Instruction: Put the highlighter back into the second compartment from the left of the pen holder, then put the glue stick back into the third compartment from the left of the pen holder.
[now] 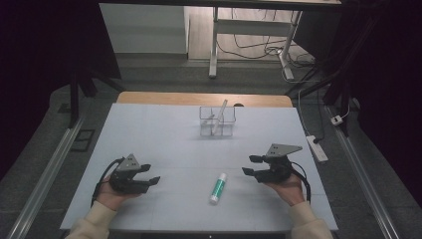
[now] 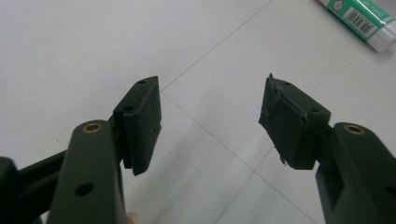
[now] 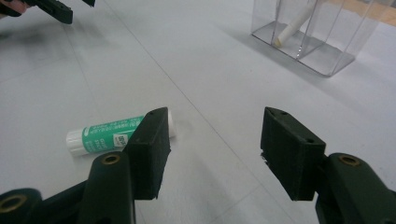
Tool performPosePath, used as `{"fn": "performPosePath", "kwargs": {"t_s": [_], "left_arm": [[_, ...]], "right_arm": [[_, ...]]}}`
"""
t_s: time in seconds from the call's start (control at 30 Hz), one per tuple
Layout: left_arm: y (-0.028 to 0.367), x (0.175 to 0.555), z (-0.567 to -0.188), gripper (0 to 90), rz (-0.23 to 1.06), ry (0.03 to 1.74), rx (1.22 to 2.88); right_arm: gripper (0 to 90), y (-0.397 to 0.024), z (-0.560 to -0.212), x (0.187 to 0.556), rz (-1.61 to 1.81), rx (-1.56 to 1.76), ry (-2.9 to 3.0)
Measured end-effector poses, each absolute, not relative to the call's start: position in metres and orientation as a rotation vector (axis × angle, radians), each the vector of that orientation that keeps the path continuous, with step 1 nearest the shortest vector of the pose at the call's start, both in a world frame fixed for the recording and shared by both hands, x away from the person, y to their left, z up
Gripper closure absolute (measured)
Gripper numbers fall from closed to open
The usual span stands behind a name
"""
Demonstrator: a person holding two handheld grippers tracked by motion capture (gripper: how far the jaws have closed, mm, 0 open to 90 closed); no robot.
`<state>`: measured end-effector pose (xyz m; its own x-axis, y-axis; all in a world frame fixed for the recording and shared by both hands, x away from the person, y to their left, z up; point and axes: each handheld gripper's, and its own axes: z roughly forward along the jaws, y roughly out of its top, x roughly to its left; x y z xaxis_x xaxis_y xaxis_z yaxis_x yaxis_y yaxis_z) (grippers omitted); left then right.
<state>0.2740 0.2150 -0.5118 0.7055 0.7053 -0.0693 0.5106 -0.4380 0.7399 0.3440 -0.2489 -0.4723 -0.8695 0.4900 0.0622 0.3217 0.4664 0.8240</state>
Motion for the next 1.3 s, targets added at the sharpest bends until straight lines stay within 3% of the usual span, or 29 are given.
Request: {"fn": "performPosePath", "kwargs": {"t_s": [0.63,1.3], "left_arm": [[0.216,0.275,-0.513,38.0,0.315,0.925,2.135],[0.216,0.277,-0.515,37.9,0.303,0.931,2.142]], "right_arm": [[32.5,-0.209,-0.467,0.334,1.156,0.381,2.738],[30.6,-0.180,-0.469,0.338,1.009,0.111,2.852]]}}
